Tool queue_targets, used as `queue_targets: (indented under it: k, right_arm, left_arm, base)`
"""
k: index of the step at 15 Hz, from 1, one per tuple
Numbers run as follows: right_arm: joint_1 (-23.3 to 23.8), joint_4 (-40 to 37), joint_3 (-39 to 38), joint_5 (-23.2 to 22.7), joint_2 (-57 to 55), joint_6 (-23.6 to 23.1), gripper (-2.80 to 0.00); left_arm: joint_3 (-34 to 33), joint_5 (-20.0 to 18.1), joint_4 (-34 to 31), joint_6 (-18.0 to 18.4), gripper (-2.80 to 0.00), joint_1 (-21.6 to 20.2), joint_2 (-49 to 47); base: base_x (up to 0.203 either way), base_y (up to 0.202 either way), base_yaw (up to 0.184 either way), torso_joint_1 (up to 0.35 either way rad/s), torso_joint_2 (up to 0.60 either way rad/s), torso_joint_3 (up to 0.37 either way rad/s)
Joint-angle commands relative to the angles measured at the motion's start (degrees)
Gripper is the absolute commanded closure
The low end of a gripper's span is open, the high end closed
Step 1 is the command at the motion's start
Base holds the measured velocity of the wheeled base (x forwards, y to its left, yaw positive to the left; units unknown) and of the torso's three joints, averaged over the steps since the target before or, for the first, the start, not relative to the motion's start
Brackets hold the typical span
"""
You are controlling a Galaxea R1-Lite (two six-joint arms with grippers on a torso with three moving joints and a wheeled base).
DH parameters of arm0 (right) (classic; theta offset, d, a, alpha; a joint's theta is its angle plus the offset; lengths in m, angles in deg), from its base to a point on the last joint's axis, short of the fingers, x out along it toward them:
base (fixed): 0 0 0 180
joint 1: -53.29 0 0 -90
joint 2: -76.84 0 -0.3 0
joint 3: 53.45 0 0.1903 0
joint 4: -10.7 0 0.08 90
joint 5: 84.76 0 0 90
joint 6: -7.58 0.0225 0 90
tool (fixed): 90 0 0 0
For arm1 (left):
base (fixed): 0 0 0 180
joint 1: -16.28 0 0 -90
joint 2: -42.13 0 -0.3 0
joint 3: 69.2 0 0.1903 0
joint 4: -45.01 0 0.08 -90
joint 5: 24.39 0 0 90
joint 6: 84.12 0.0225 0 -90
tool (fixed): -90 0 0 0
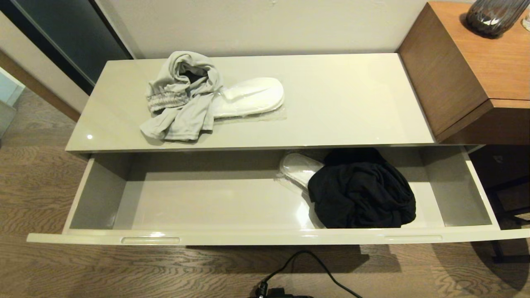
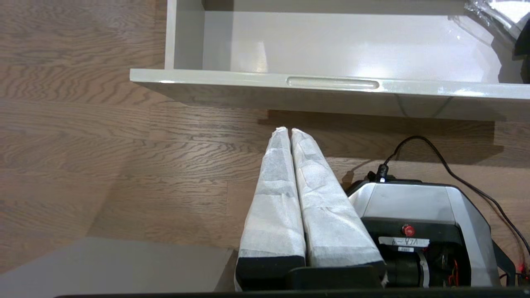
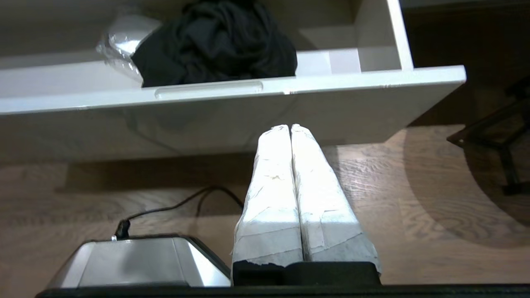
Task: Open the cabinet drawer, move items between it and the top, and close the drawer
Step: Pick up the shorts on the table
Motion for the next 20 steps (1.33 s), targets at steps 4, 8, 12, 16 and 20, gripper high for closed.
queue_targets:
  k: [4,8,12,16,20]
  right_arm:
    - [0.00,-0.14,-0.11,-0.02,-0.07,0.18,0.00]
    - [0.00,-0.05,-0.20,-0.11,-0.07,-1.05,0.00]
    - [0.00,-0.14,-0.11,-0.11,0.01,-0.92,0.00]
    - [0.00,-0.14,-0.11,-0.11,-0.07,-0.88,0.00]
    - [0.00,-0.14,-0.20,-0.11,-0.02,-0.88,0.00]
  left_arm:
    - [2.16,-0.08,7.13,-0.06,0.00,-0.01,-10.25]
    - [5.04,-0.41,11.05,-0.06,0.00,0.00,-16.76]
    - [8.86,-3.16,7.51,-1.36,0.00,0.18,-29.66]
    - [16.06,-14.37,7.10,-4.37,0.00,0.27,-38.47]
    - [24.67,-18.27,9.78,-5.12,0.00,0.24,-55.60]
  base:
    - [0.000,0.000,0.000,0.000,0.00,0.000]
    - [0.000,0.000,0.000,0.000,0.00,0.000]
    - [0.000,0.000,0.000,0.000,0.00,0.000]
    - [0.000,0.000,0.000,0.000,0.00,0.000]
    - [0.000,0.000,0.000,0.000,0.00,0.000]
